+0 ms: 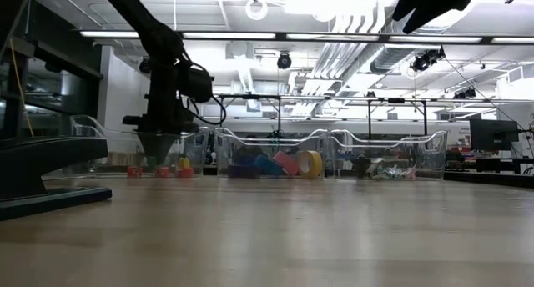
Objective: Pick and place Stapler, Stapler remover, tape
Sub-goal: Put the green stapler into the left transparent bin, then put the black stapler into the left transparent bin
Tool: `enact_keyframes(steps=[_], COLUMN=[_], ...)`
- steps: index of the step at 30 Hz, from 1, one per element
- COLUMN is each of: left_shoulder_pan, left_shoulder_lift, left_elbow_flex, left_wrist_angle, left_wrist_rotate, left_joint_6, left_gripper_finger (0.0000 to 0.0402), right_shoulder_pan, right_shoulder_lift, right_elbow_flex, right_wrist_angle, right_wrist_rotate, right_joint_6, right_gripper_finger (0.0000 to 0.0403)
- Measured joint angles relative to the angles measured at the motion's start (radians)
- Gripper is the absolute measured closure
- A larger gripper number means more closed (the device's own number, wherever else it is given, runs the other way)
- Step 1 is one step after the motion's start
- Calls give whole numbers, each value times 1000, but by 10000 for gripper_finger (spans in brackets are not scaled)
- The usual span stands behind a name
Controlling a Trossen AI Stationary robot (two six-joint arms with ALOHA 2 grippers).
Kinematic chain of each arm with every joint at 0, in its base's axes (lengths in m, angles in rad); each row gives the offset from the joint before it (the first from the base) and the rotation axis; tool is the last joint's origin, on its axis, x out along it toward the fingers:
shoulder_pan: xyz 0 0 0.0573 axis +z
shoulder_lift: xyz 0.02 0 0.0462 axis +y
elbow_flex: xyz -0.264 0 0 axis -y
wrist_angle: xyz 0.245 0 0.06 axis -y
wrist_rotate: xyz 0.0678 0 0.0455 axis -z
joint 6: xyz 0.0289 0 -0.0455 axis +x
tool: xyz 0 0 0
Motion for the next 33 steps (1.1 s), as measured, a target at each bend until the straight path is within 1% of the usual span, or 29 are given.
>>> enact_keyframes(steps=[3, 7, 9, 11, 16, 20, 23, 26, 33], left_shoulder_pan=[0, 0, 0, 0, -43, -102, -145, -192, -372], left_shoulder_lift=[0, 0, 0, 0, -4, -14, -38, -65, -107], left_elbow_flex=[22, 75, 119, 171, 316, 390, 399, 394, 393], left_wrist_angle=[3, -7, -43, -91, -211, -268, -288, -319, -423], left_wrist_rotate=[3, 17, 35, 52, 42, 4, -1, 15, 3], left_joint_6=[35, 87, 111, 117, 99, 32, -35, -119, -317], left_gripper_finger=[253, 204, 184, 174, 170, 170, 170, 170, 170], right_shoulder_pan=[0, 0, 0, 0, 0, 0, 0, 0, 0], right_shoulder_lift=[0, 0, 0, 0, 0, 0, 0, 0, 0], right_elbow_flex=[0, 0, 0, 0, 0, 0, 0, 0, 0], right_wrist_angle=[0, 0, 0, 0, 0, 0, 0, 0, -1], right_wrist_rotate=[-15, -31, -37, -38, -42, -42, -47, -49, -67], right_joint_6=[0, 0, 0, -2, -2, 16, 19, 24, 23], right_gripper_finger=[139, 139, 139, 139, 139, 139, 139, 139, 139])
